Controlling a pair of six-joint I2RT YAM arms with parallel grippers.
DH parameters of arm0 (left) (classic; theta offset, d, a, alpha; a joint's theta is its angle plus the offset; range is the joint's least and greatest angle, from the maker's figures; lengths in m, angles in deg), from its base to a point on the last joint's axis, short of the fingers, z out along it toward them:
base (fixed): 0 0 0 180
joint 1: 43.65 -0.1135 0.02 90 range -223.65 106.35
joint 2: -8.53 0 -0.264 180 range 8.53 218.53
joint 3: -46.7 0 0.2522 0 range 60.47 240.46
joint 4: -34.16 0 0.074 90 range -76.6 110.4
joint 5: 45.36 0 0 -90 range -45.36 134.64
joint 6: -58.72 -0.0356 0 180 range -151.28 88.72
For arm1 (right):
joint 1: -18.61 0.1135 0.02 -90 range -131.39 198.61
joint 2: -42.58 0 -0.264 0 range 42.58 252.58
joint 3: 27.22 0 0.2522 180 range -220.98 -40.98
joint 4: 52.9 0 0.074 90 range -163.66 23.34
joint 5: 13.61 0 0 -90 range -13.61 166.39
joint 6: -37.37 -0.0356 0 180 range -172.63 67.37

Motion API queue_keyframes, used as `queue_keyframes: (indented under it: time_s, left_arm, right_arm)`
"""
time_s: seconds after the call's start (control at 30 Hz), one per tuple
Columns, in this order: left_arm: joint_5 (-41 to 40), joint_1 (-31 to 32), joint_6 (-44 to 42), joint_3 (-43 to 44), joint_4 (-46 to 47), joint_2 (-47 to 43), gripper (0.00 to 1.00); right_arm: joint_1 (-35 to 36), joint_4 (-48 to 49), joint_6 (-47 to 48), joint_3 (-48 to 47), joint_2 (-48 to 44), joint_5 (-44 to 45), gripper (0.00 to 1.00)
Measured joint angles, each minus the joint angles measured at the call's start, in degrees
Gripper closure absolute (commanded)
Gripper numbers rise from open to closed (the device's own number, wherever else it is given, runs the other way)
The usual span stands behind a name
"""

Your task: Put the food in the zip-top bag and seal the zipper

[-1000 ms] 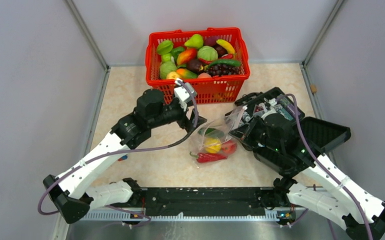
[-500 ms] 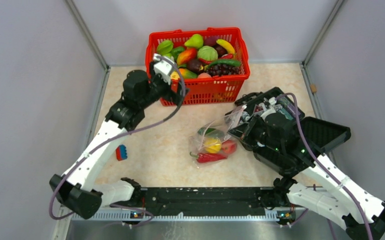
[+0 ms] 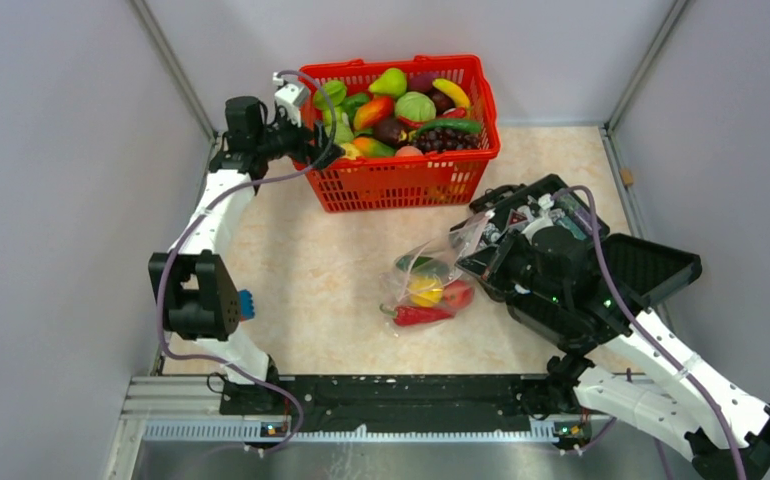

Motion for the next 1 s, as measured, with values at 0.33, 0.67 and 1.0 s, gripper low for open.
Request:
queue_keyframes:
  time_s: [0.33, 0.67, 1.0]
  left_arm:
    - [6.82, -1.79, -13.14, 4.22, -16.68, 1.66, 0.01]
    - [-1.03, 1.84, -27.06, 7.82, -31.63, 1.97, 0.07]
    - [-11.39, 1.27, -29.42, 7.19, -35.5, -0.2, 0.08]
  right_arm:
    - [0.0, 0.85, 0.26, 0.35, -0.09, 0.61, 1.0]
    - [0.0, 2.29, 1.05, 0.37, 1.33, 0.35, 1.0]
    - [0.0, 3.37, 1.64, 0.37, 2.4, -1.51, 1.0]
